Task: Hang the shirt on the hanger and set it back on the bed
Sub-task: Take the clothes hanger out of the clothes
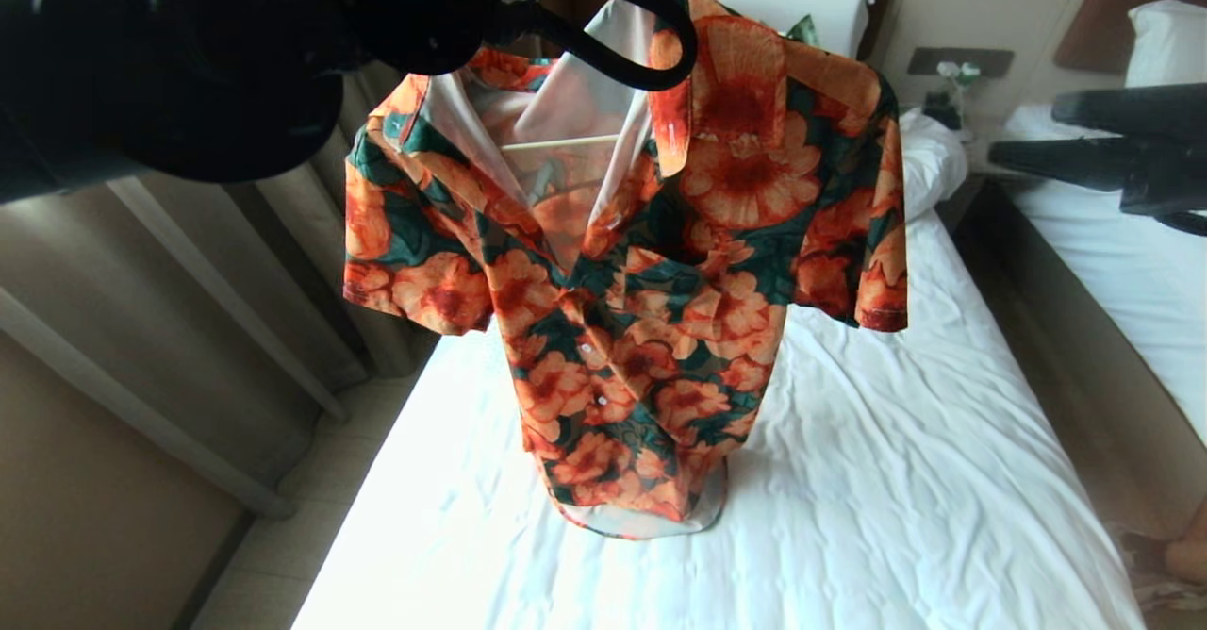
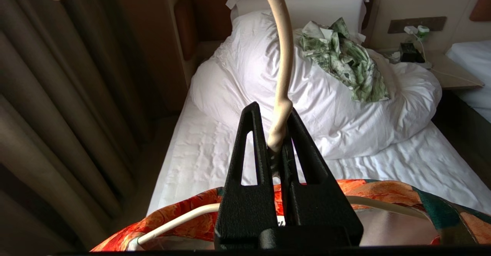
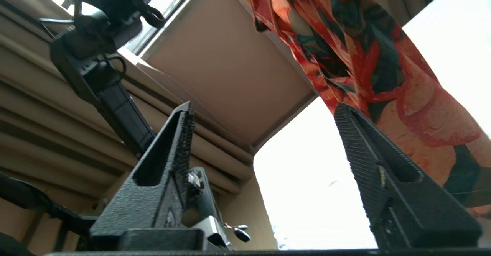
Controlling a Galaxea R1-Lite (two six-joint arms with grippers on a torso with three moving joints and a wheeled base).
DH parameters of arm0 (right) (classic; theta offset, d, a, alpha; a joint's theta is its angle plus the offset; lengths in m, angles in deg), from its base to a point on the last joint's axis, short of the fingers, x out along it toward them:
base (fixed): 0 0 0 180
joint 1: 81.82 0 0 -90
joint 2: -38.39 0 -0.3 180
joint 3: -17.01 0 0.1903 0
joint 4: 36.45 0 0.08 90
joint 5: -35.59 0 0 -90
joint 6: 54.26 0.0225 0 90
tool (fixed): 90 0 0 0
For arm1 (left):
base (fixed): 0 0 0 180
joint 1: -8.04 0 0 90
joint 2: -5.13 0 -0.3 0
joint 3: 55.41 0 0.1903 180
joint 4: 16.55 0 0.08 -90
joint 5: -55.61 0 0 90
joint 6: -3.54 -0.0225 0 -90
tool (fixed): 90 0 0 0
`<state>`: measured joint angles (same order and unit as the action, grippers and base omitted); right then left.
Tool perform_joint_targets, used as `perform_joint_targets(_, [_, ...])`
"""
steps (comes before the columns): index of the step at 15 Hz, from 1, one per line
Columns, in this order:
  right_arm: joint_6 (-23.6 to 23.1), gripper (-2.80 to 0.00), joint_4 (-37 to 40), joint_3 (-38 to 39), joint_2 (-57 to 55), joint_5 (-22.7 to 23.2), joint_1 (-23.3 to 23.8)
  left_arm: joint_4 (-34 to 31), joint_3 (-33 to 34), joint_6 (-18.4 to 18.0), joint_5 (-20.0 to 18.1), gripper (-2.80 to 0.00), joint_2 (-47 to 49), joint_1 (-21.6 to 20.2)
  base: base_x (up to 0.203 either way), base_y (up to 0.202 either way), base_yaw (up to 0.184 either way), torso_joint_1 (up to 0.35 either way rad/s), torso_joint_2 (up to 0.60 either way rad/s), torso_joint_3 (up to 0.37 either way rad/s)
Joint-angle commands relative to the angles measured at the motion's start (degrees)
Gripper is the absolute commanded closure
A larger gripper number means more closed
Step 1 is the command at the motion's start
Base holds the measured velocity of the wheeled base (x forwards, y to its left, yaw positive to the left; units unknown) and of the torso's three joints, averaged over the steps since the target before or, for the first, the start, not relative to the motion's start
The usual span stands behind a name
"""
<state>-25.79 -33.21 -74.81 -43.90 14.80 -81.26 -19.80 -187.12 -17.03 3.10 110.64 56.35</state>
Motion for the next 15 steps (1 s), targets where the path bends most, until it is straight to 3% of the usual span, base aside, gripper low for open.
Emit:
perform_joint_targets(1, [-2.12,-2.8,0.44,0.53,-0.91,0.38,-0.31,-0.07,0.33,-0.08,0.31,0.0,0.14,-0.24,0.0,0.0,0.0,0.0,0.0,0.0])
perform_joint_targets(3, [-10.42,-2.8,1.85,1.7,-1.5,0.17,0.0,-0.25,-0.03,-0.1,0.22,0.0,0.13,-0.41,0.0,0.0,0.0,0.0,0.0,0.0])
perform_joint_targets(6, [-30.11,-2.8,3.21,4.59,-3.61,-3.5,-0.02,0.1,0.24,0.0,0.22,0.0,0.49,-0.32,0.0,0.0,0.0,0.0,0.0,0.0])
perform_joint_targets(11, [-34.27,-2.8,4.83,1.86,-5.95,-12.01,-1.16,0.19,0.24,0.0,0.22,0.0,0.79,0.03,0.0,0.0,0.0,0.0,0.0,0.0])
perform_joint_targets(15, [-35.12,-2.8,4.81,-0.37,-9.31,-16.82,-6.61,0.1,0.06,-0.01,0.31,0.0,0.69,0.12,0.0,0.0,0.0,0.0,0.0,0.0])
